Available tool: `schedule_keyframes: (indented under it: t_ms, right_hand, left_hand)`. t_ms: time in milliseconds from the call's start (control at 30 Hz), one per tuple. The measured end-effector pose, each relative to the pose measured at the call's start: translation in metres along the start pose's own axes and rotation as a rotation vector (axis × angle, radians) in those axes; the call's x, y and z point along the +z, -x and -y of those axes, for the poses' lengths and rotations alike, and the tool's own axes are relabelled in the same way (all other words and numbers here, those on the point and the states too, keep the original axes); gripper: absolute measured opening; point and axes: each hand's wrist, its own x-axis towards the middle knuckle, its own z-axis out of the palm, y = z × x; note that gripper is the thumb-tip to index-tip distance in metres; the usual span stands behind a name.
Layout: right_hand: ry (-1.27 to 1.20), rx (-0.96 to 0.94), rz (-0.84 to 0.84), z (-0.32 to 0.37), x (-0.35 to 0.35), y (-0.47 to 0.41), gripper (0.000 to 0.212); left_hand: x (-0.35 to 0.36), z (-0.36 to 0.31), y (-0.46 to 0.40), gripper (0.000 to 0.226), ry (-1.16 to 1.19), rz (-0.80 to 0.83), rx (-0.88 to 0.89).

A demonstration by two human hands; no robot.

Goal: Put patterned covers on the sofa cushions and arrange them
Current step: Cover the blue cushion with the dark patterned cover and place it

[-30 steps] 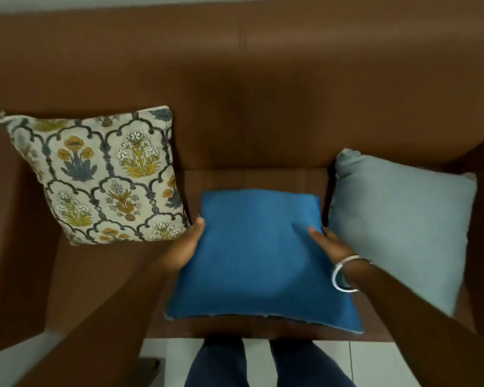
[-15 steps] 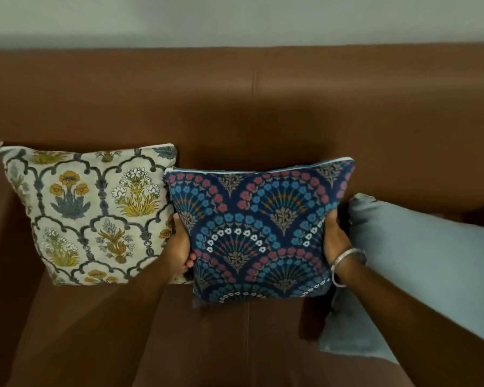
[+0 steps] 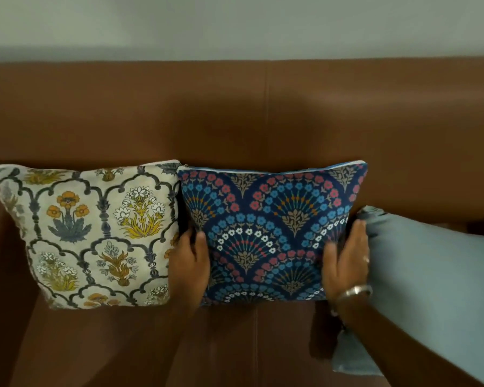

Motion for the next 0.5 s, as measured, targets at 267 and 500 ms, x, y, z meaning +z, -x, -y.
schedule_keyframes:
  t_ms: [267,500]
  right_hand:
    - [0.770,-1.497,0.224,0.001,0.044,-0.032,0.077]
    - [0.820,-0.843,0.137,0.011,-0.033,-0.132,0.080]
  left_hand:
    - [0.006,-0.005,-0.057,0.074,-0.760,-0.085,1.404]
    - [-0.031,-0.029,-0.093,0.077,-0.736,-0.028,0.880]
